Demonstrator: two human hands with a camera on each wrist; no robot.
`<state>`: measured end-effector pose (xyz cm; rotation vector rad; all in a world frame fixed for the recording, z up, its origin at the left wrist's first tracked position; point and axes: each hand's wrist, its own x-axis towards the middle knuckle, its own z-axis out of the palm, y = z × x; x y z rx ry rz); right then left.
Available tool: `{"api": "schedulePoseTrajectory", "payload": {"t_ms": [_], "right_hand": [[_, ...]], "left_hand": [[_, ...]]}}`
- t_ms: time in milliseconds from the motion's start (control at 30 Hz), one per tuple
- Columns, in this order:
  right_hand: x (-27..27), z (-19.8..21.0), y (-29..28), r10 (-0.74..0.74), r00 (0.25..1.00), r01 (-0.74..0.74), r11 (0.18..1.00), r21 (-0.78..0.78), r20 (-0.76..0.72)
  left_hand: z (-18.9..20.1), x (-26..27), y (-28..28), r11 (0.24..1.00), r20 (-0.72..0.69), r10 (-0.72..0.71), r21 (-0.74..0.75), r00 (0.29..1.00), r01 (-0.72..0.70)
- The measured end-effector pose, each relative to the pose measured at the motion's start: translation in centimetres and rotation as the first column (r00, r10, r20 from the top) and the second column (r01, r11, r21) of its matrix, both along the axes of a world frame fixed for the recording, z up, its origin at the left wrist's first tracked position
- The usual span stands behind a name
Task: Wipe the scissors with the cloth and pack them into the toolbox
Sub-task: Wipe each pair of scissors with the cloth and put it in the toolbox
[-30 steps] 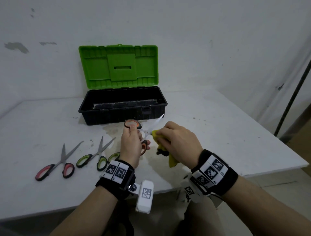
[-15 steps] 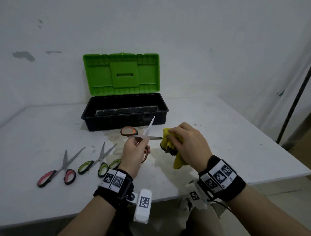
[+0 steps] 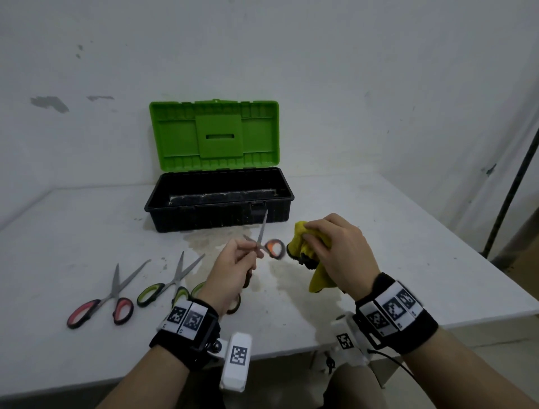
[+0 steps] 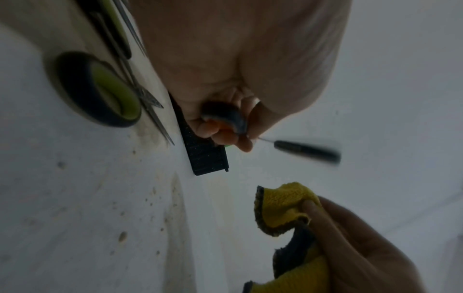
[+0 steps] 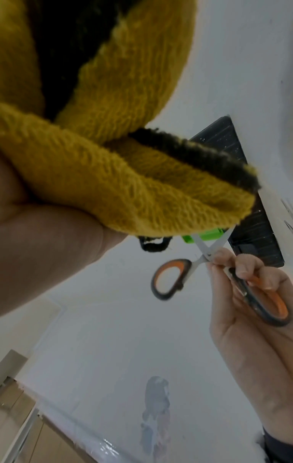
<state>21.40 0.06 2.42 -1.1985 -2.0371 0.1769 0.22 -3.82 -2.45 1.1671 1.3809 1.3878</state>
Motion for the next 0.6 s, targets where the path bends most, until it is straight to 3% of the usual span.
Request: {"api": "schedulePoseTrajectory", "payload": {"t_ms": [433,600], "right_hand": [[0.66,-0.09,0.32,0.038,0.999,-0.038,0.999,-0.036,-0.010],[-0.01,-0.24,0.04,0.136,0.985,-0.130,0.990,-0.062,0.104]], "left_hand": [[0.04,-0.20,0.28,0.991,-0.071,-0.079,-0.112,0.994,0.070],[0.11,0.31,0.79,0.991,-0.131,-0.100,-0.105,0.986,0.086]]}}
